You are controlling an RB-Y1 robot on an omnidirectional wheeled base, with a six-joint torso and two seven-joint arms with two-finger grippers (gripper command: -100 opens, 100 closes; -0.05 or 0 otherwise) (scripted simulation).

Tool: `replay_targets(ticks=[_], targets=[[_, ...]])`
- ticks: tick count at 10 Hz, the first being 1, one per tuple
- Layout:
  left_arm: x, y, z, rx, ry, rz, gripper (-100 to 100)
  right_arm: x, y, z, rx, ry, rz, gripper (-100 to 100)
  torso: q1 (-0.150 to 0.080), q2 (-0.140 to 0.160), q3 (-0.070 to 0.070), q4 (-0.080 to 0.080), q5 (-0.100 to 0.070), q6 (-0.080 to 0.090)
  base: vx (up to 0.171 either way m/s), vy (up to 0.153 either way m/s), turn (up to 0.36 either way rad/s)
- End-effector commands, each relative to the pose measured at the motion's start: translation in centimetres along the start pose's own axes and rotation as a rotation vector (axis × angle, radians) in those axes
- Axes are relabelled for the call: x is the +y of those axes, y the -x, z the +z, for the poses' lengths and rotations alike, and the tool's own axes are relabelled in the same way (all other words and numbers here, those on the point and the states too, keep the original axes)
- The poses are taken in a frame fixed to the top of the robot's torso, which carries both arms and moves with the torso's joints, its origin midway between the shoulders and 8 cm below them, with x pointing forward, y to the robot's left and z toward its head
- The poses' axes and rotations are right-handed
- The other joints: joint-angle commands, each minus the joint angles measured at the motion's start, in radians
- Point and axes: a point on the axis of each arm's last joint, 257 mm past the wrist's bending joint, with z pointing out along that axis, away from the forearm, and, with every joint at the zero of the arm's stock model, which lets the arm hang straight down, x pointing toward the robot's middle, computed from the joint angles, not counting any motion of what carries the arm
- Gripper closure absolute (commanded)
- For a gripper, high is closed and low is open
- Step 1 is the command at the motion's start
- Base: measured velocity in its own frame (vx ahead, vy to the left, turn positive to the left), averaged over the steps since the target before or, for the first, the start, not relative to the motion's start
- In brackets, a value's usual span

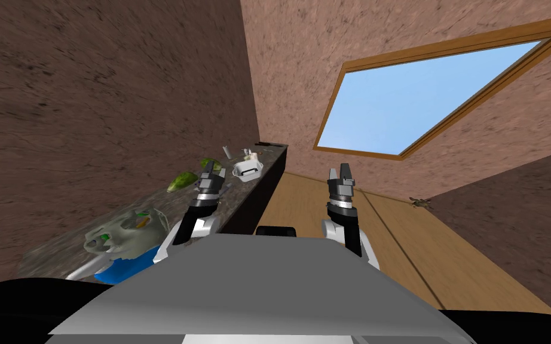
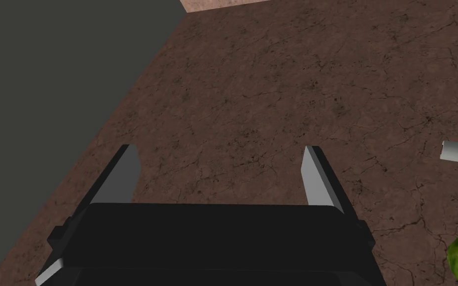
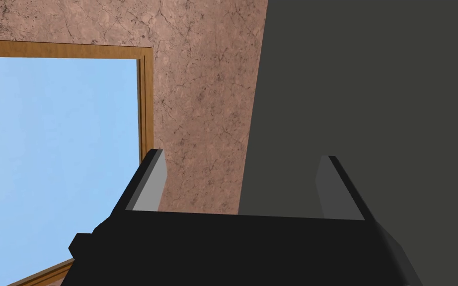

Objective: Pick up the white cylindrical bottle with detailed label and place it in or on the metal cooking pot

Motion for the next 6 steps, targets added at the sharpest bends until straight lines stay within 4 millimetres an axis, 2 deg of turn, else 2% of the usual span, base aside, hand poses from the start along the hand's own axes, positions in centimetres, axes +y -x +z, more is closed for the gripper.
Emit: replay_targets(ticks=[1, 2, 3, 4, 5, 6], targets=[[1.8, 0.7, -0.3, 0.009, 0.067, -0.025, -100, 0.0, 0.0, 0.0, 0.0, 0.0, 0.0, 0, 0.0, 0.0, 0.0, 0.0, 0.0, 0.0, 0.039, -0.045, 0.019], [3.2, 1.5, -0.6, 0.012, 0.112, -0.05, -100, 0.0, 0.0, 0.0, 0.0, 0.0, 0.0, 0, 0.0, 0.001, 0.0, 0.0, 0.0, 0.0, 0.075, -0.065, 0.047], [3.7, 1.5, -0.6, 0.013, 0.131, -0.048, -100, 0.0, 0.0, 0.0, 0.0, 0.0, 0.0, 0, -0.001, -0.001, 0.0, 0.0, 0.0, 0.0, 0.067, -0.061, 0.027], [5.3, 2.4, -1.0, 0.015, 0.184, -0.073, -100, 0.0, 0.0, 0.0, 0.0, 0.0, 0.0, 0, -0.001, -0.001, 0.0, 0.0, 0.0, 0.0, 0.071, -0.058, 0.028], [5.6, 2.4, -1.1, 0.014, 0.197, -0.073, -100, 0.0, 0.0, 0.0, 0.0, 0.0, 0.0, 0, -0.001, -0.001, -0.001, 0.0, 0.0, 0.0, 0.053, -0.042, 0.015], [7.2, 3.4, -1.5, 0.014, 0.254, -0.099, -100, 0.0, 0.0, 0.0, 0.0, 0.0, 0.0, 0, 0.0, 0.0, 0.0, 0.0, 0.0, 0.0, 0.065, -0.053, 0.023]])
